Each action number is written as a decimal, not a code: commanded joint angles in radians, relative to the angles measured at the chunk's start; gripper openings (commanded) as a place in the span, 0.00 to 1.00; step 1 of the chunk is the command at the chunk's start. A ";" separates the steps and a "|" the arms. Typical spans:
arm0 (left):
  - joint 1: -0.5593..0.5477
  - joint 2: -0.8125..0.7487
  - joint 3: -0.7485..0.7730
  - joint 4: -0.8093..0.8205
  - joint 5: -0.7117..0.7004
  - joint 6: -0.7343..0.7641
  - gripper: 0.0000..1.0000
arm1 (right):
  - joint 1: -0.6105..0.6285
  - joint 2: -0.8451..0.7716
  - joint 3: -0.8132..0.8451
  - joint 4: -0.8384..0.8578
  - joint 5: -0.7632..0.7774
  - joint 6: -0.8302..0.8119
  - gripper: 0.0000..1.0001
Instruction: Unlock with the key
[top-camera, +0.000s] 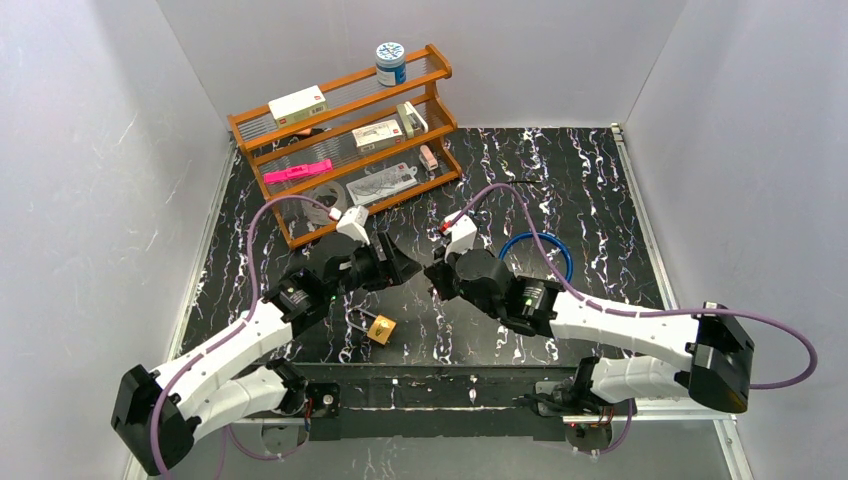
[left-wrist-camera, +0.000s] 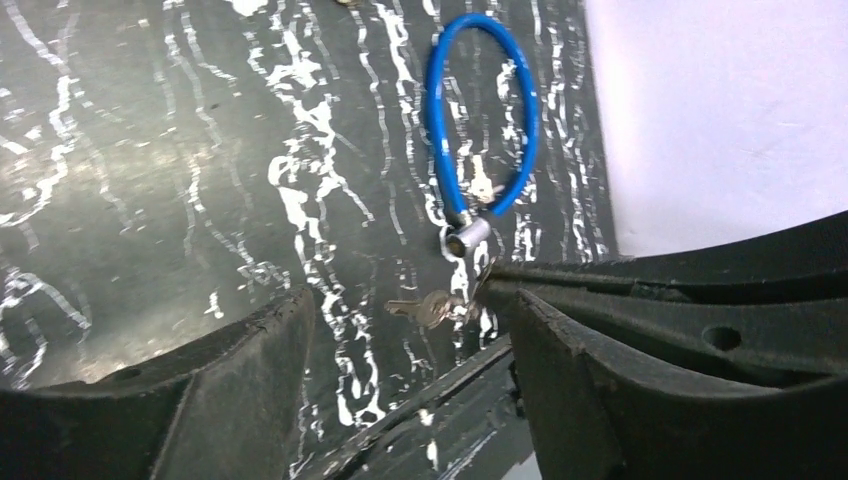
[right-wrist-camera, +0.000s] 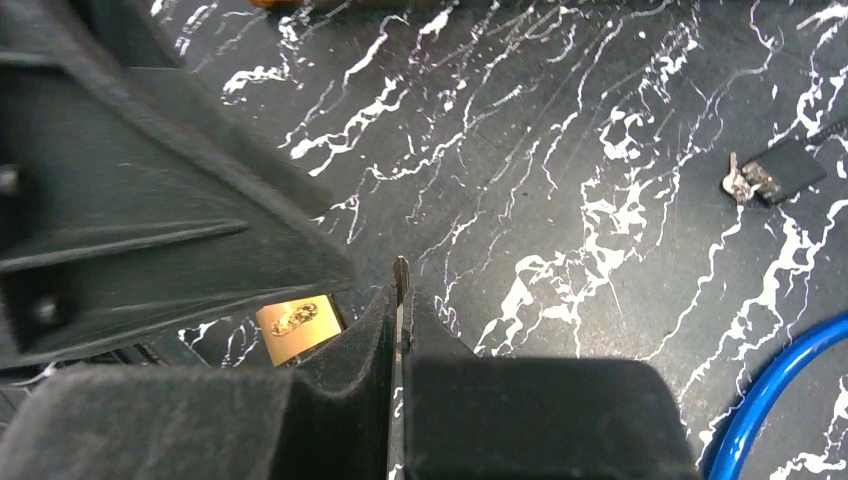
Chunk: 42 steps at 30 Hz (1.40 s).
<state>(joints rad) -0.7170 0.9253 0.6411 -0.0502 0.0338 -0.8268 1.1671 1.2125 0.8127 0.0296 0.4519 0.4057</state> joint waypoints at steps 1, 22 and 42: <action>0.002 0.037 0.048 0.112 0.095 -0.055 0.62 | 0.000 -0.047 0.003 0.055 -0.059 -0.074 0.05; 0.002 0.106 0.012 0.173 0.164 -0.061 0.18 | 0.000 -0.041 0.029 0.047 -0.077 -0.067 0.05; 0.004 0.097 0.038 0.136 0.129 0.025 0.00 | -0.053 -0.015 0.052 0.010 -0.106 0.016 0.55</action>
<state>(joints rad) -0.7162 1.0260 0.6498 0.1017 0.1726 -0.8368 1.1465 1.2209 0.8318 0.0219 0.3676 0.3878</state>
